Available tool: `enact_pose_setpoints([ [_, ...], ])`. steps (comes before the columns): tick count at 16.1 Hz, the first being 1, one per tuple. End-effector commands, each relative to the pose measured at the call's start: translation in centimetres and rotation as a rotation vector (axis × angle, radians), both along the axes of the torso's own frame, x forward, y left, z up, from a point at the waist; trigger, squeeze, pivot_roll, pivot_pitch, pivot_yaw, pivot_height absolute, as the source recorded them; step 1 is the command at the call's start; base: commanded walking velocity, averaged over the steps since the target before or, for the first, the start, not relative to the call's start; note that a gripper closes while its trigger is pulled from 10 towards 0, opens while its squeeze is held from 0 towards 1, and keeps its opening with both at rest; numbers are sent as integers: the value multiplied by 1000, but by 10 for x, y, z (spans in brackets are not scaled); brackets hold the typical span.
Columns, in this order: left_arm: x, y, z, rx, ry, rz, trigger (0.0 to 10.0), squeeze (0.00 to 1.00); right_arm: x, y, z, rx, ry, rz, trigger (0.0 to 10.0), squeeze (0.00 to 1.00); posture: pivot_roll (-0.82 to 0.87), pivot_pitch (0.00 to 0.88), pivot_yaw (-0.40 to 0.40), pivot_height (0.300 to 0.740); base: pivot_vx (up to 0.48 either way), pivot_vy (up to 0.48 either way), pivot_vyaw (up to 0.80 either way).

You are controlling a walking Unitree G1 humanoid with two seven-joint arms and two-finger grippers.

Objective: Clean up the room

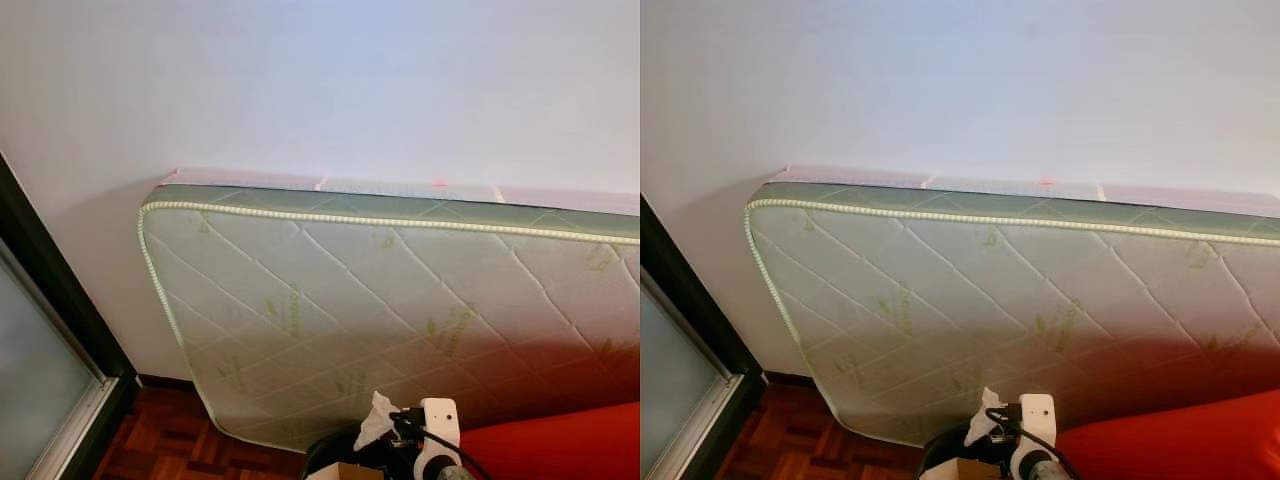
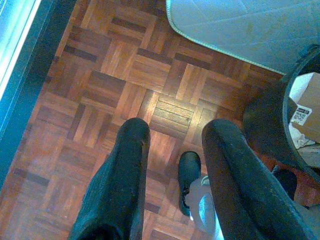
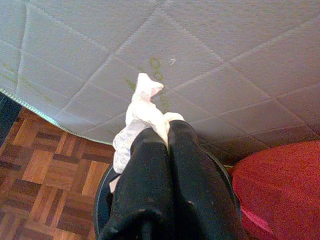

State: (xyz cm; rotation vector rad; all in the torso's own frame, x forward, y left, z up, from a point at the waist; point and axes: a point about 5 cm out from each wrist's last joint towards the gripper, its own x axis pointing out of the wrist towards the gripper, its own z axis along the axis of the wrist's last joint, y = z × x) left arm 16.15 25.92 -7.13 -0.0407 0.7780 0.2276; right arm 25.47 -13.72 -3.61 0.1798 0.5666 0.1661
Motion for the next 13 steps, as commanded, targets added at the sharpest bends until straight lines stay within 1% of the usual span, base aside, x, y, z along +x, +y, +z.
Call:
enact_pose_setpoints([
  [1,-4,-1,-2,-8,7,19,10000,0,1,-1,1,-3,-5,-3,10000,0,89,82,-31,740,0,0,0],
  [6,-4,-1,-2,-9,5,19,10000,0,1,0,1,2,-7,-1,10000,0,89,82,-31,740,0,0,0],
  [7,-5,-2,-3,-11,4,24,10000,0,4,4,3,6,-11,20,10000,0,109,121,-61,735,0,0,0],
  [9,-5,-5,-4,-15,3,32,10000,0,8,9,6,12,-18,51,10000,0,110,121,-61,720,0,0,0],
  [13,-5,-4,-3,-15,1,34,10000,0,8,9,7,7,-21,57,10000,0,111,119,-59,700,0,0,0],
])
